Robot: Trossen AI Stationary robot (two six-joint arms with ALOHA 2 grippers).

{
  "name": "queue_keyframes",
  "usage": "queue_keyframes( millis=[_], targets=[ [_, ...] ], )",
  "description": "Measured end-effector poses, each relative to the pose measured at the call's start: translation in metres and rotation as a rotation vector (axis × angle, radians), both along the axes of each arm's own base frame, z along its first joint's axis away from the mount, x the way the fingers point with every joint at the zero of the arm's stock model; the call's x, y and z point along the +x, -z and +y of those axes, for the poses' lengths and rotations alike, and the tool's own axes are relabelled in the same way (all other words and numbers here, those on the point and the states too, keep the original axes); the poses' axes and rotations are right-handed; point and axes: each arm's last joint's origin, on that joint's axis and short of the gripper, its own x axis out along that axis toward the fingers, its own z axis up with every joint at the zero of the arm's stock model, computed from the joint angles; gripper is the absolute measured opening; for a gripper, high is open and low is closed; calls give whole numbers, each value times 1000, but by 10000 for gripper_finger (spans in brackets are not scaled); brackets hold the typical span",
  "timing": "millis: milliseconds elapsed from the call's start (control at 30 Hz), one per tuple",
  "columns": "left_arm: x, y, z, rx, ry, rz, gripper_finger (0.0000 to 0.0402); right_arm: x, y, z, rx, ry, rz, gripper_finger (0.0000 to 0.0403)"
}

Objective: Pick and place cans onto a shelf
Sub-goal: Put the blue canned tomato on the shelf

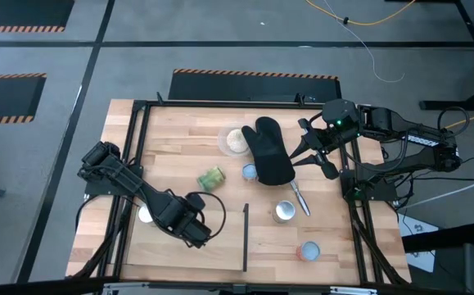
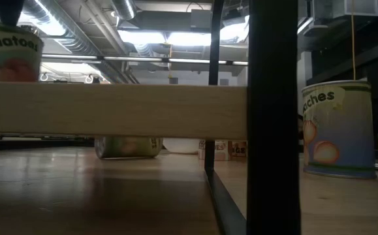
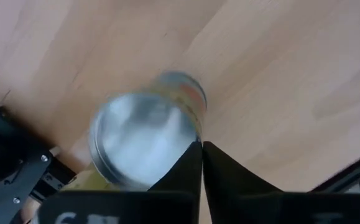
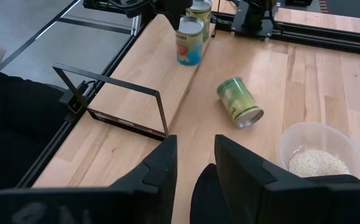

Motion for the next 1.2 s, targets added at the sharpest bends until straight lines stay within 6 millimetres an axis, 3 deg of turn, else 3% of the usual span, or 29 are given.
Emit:
queue_keyframes(
  millis=[467,833,1200],
  targets=[
    [-9,0,-4,-99,255,132,1,0,0,0,0,0,0,112],
    [-17,-1,-11,-35,534,137,3,0,0,0,0,0,0,112],
    [-19,-1,-14,-25,556,134,22,0,0,0,0,0,0,112]
  ],
)
